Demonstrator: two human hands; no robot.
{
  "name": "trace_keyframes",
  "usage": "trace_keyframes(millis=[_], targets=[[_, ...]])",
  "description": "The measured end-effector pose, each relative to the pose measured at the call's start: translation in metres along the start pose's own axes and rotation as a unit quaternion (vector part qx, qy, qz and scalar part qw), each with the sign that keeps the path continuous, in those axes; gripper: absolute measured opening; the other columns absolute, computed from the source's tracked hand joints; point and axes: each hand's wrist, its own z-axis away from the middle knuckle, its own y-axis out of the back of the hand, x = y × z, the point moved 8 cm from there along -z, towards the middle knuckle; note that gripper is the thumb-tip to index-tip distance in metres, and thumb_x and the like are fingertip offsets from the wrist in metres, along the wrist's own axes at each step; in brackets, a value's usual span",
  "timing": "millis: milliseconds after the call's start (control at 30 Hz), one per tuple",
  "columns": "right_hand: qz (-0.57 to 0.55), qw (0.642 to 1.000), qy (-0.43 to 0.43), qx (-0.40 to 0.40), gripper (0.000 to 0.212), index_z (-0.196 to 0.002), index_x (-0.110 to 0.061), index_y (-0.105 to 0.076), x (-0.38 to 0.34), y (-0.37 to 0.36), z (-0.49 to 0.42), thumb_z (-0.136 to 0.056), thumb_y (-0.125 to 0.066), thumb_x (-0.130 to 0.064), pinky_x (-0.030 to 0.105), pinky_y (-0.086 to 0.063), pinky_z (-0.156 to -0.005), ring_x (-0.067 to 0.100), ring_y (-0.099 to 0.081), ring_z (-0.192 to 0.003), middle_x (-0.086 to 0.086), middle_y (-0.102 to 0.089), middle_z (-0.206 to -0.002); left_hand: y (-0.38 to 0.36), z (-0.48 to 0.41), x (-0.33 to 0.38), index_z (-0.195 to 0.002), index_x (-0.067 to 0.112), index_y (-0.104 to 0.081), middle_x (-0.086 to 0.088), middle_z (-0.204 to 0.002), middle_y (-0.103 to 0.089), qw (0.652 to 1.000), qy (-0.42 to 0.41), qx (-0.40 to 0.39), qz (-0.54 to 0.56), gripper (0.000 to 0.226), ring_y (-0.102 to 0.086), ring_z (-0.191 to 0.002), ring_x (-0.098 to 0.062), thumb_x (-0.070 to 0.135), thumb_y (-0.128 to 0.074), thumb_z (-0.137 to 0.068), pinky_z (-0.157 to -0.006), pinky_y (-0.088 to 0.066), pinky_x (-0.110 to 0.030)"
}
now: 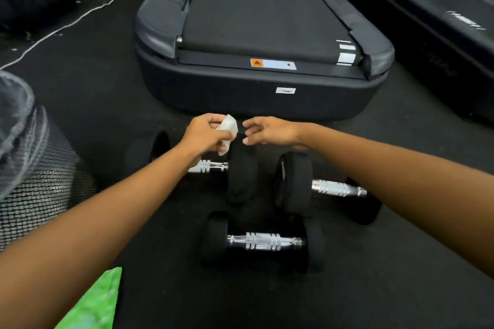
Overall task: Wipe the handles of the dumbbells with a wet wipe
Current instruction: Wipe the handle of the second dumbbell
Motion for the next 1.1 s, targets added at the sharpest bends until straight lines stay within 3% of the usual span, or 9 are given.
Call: trace_keyframes(millis=[167,333,500,633,700,833,967,1100], targets=[[-0.177,0.982,0.05,0.034,0.036,-0.123,-0.013,-0.051,0.03,0.035,0.038,-0.088,-0.061,-0.016,0.033,-0.037,-0.104,0.013,-0.052,-0.118,0.002,-0.059,-0.123,-0.059,0.02,0.048,-0.104,0.005,-0.064,-0.01,-0.091,-0.068,0.991,0.014,-0.124,0.048,0.023,-0.067,-0.078,-0.016,0.004,-0.066,-0.081,-0.06,-0.056,-0.021],[-0.348,0.93,0.088,0.076,0.006,-0.092,-0.012,-0.056,0.072,0.075,0.084,-0.088,-0.059,-0.008,0.03,-0.047,-0.094,0.018,-0.061,-0.096,0.006,-0.063,-0.098,-0.129,0.029,0.061,-0.099,0.006,-0.064,-0.01,-0.094,-0.068,0.985,0.039,-0.142,0.094,0.018,-0.068,-0.085,-0.019,0.004,-0.066,-0.081,-0.066,-0.058,-0.027],[-0.448,0.885,0.072,0.102,0.019,-0.093,-0.012,-0.058,0.129,0.101,0.117,-0.078,-0.064,-0.002,0.027,-0.056,-0.077,0.018,-0.065,-0.085,0.008,-0.064,-0.097,-0.188,0.042,0.043,-0.098,0.003,-0.062,-0.007,-0.087,-0.068,0.985,0.064,-0.114,0.114,0.019,-0.066,-0.07,-0.012,0.003,-0.068,-0.08,-0.068,-0.059,-0.028],[-0.53,0.839,0.064,0.106,0.039,-0.102,-0.014,-0.054,0.17,0.104,0.126,-0.069,-0.063,0.005,0.028,-0.057,-0.068,0.016,-0.068,-0.078,0.007,-0.064,-0.096,-0.226,0.052,0.013,-0.091,0.002,-0.059,-0.013,-0.092,-0.065,0.975,0.104,-0.031,0.192,0.014,-0.066,-0.068,-0.016,0.002,-0.068,-0.08,-0.067,-0.059,-0.03],[-0.517,0.845,0.059,0.124,0.036,-0.098,-0.013,-0.052,0.183,0.105,0.125,-0.074,-0.059,0.013,0.029,-0.058,-0.067,0.018,-0.066,-0.08,0.008,-0.064,-0.092,-0.238,0.055,-0.003,-0.09,0.003,-0.06,-0.014,-0.093,-0.066,0.973,0.119,0.005,0.197,0.015,-0.068,-0.062,-0.015,0.003,-0.07,-0.079,-0.07,-0.059,-0.033],[-0.427,0.889,0.063,0.15,0.032,-0.095,-0.01,-0.054,0.191,0.113,0.112,-0.078,-0.058,0.017,0.026,-0.057,-0.066,0.018,-0.063,-0.08,0.01,-0.062,-0.09,-0.234,0.053,-0.013,-0.083,0.007,-0.062,-0.012,-0.083,-0.067,0.988,0.094,0.032,0.122,0.013,-0.068,-0.063,-0.016,0.002,-0.072,-0.076,-0.071,-0.058,-0.037],[-0.38,0.916,0.072,0.104,0.027,-0.091,-0.01,-0.058,0.185,0.106,0.088,-0.08,-0.058,0.016,0.022,-0.055,-0.064,0.015,-0.063,-0.079,0.009,-0.062,-0.091,-0.207,0.045,0.0,-0.075,0.016,-0.064,-0.007,-0.07,-0.069,0.999,0.022,0.048,-0.013,0.016,-0.069,-0.066,-0.018,0.002,-0.071,-0.077,-0.065,-0.058,-0.03],[-0.297,0.947,0.079,0.096,0.028,-0.089,-0.011,-0.06,0.181,0.105,0.068,-0.08,-0.058,0.016,0.02,-0.053,-0.063,0.017,-0.06,-0.083,0.01,-0.06,-0.094,-0.187,0.033,0.013,-0.083,0.019,-0.066,-0.002,-0.075,-0.07,0.987,-0.076,0.071,-0.121,0.012,-0.068,-0.073,-0.017,0.006,-0.066,-0.082,-0.072,-0.057,-0.03]])
